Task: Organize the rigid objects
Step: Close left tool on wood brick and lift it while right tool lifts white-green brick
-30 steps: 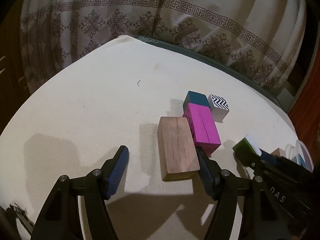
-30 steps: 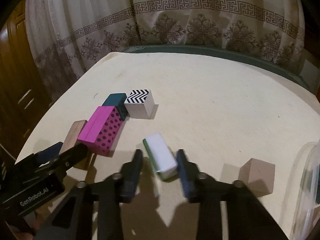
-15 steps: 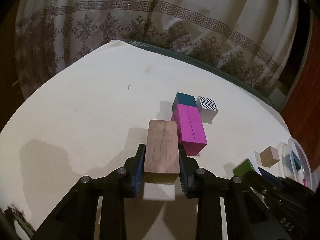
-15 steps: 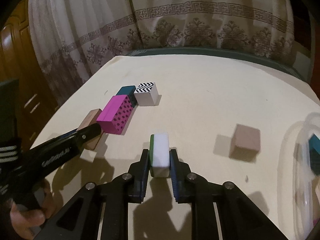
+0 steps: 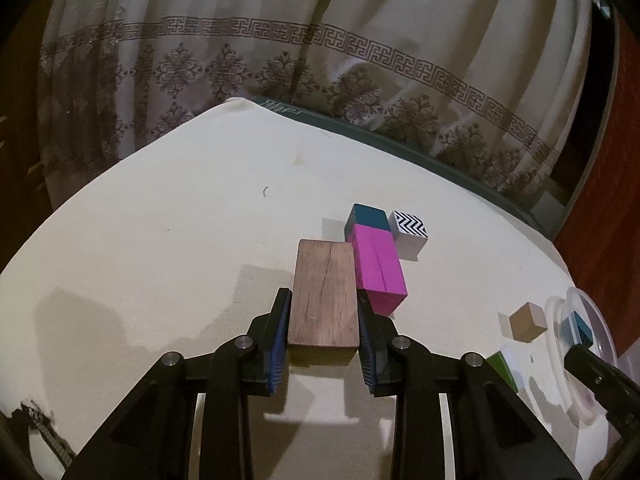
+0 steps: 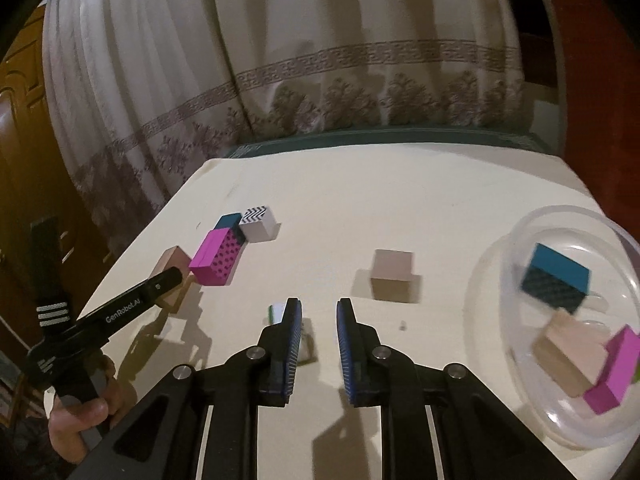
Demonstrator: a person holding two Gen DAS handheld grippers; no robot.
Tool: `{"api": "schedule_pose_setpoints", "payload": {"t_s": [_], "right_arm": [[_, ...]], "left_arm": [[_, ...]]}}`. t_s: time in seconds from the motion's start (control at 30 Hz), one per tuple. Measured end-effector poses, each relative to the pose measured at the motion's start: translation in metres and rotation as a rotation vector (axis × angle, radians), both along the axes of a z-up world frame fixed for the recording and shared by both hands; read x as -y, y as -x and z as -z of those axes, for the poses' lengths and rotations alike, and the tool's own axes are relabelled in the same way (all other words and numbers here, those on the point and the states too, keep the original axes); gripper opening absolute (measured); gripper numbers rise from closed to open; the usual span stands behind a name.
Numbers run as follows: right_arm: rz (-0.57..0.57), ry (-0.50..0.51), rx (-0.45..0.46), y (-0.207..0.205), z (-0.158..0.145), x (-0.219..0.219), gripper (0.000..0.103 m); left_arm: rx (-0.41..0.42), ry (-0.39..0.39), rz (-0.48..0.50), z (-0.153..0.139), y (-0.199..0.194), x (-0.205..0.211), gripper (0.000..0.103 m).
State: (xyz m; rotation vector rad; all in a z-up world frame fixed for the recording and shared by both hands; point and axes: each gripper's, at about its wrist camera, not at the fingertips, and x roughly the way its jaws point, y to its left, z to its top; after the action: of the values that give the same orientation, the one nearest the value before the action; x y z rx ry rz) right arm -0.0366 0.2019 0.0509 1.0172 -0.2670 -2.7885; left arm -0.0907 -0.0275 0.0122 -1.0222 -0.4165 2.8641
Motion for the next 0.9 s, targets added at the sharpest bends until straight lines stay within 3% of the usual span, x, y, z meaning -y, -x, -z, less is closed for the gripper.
{"api": "schedule_pose_setpoints", "payload": {"t_s": [0.2,0.3,0.37,0.4,0.63,0.73,0.9], "right_arm": [[-0.015,0.053,0.055,0.007,0.012,-0.004,0.022],[-0.035,0.059,0.083,0.015,0.02,0.002,0.028],[-0.047,0.056,0.103,0.021,0.026,0.009,0.041],[-0.051,0.058,0.104,0.022,0.028,0.01,0.042],[-0.089,0.012,0.113,0.034,0.034,0.031,0.042],[-0.089,-0.024,0.129,0.039,0.041,0.037,0.024],[-0.088,-0.02,0.121,0.034,0.04,0.034,0.02]], "left_arm": [[-0.015,-0.002,-0.015,0.0,-0.004,0.001,0.031],[-0.019,-0.014,-0.031,0.0,-0.005,0.005,0.031],[-0.019,-0.023,-0.035,0.0,-0.006,0.007,0.031],[-0.018,-0.025,-0.038,0.0,-0.006,0.007,0.031],[-0.022,-0.026,-0.03,-0.001,-0.007,0.007,0.031],[-0.022,-0.026,-0.03,-0.001,-0.008,0.007,0.031],[-0.018,-0.032,-0.035,-0.001,-0.009,0.006,0.031]]}}
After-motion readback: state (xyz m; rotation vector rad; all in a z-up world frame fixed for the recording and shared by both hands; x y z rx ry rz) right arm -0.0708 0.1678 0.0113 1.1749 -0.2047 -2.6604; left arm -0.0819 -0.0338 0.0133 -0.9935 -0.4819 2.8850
